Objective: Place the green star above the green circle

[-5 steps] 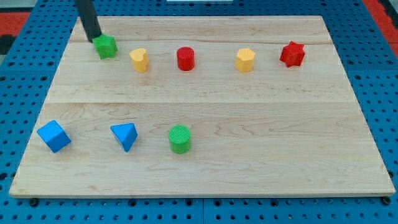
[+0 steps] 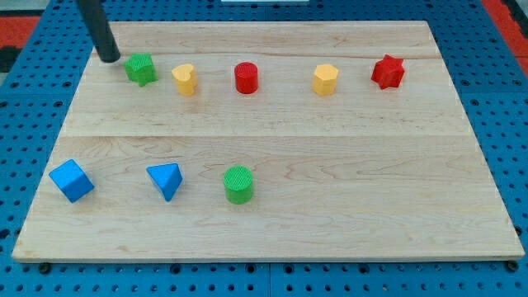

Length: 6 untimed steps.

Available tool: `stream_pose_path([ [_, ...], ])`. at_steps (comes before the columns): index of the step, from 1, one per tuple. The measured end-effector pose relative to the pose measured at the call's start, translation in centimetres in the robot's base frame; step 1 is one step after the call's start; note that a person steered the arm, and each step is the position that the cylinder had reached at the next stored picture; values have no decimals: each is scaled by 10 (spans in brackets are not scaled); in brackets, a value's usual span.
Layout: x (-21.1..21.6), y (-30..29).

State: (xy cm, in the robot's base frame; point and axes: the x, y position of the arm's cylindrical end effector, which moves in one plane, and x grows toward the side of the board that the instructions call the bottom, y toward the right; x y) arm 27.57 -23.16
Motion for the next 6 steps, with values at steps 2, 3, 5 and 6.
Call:
stream_pose_path([
  [2,67,46],
  [3,107,85],
  [5,171,151],
  [6,197,127],
])
